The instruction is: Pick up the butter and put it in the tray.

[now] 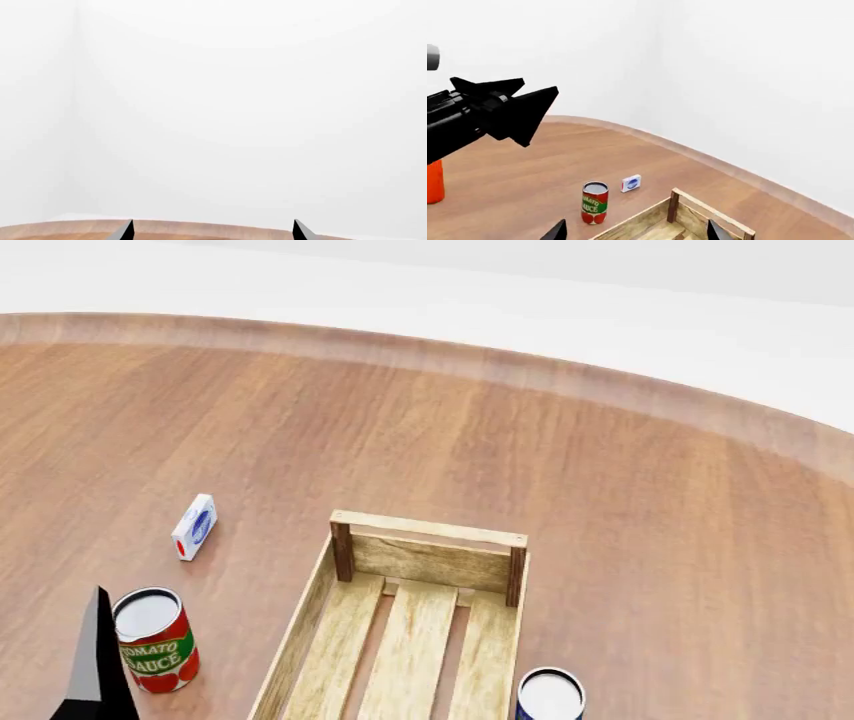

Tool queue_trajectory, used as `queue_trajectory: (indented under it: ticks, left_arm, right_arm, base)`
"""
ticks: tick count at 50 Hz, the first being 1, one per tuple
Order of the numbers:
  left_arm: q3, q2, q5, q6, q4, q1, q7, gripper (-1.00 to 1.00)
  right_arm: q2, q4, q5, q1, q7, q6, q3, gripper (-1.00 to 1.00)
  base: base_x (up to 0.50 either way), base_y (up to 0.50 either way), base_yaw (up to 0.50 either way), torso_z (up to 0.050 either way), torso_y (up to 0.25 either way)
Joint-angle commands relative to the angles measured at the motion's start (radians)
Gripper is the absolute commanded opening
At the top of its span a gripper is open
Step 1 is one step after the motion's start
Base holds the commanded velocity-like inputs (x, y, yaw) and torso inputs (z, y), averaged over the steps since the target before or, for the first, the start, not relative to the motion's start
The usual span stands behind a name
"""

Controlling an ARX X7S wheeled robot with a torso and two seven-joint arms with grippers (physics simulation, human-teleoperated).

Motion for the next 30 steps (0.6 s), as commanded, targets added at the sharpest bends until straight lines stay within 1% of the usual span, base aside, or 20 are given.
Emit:
queue_trajectory:
  ticks: [1, 2, 4, 9, 23, 30]
  left_arm:
    - [-0.004, -0.010, -0.008, -0.013, 0.017, -0.004, -0.012, 1.00]
    - [-0.003, -0.010, -0.007, -0.009, 0.015, -0.002, -0.012, 1.00]
    - [0.003, -0.010, -0.003, -0.005, 0.014, 0.001, -0.012, 1.00]
    - [0.009, -0.012, -0.003, -0.005, 0.014, 0.000, -0.014, 1.00]
    - [0.016, -0.017, -0.003, -0.002, 0.011, -0.002, -0.022, 1.00]
    - [0.015, -0.021, -0.006, 0.002, 0.009, -0.002, -0.026, 1.00]
  right_arm:
    - [0.016, -0.037, -0.094, -0.153, -0.182, 0.093, 0.061, 1.00]
    - [0.015, -0.040, -0.114, -0.152, -0.195, 0.121, 0.056, 1.00]
    - [0.020, -0.042, -0.214, -0.150, -0.217, 0.182, 0.018, 1.00]
    - [0.015, -0.038, -0.283, -0.150, -0.259, 0.246, 0.000, 1.00]
    - [0.080, -0.083, -0.275, -0.074, -0.243, 0.418, 0.016, 1.00]
    - [0.114, -0.081, -0.276, -0.029, -0.236, 0.461, -0.033, 1.00]
  base:
    - [0.00, 0.00, 0.00, 0.000, 0.000]
    - [0.00, 0.00, 0.00, 0.000, 0.000]
    - [0.00, 0.00, 0.00, 0.000, 0.000]
    - [0.00, 0.00, 0.00, 0.000, 0.000]
    - [0.00, 0.00, 0.00, 0.000, 0.000]
    - [0.00, 0.00, 0.00, 0.000, 0.000]
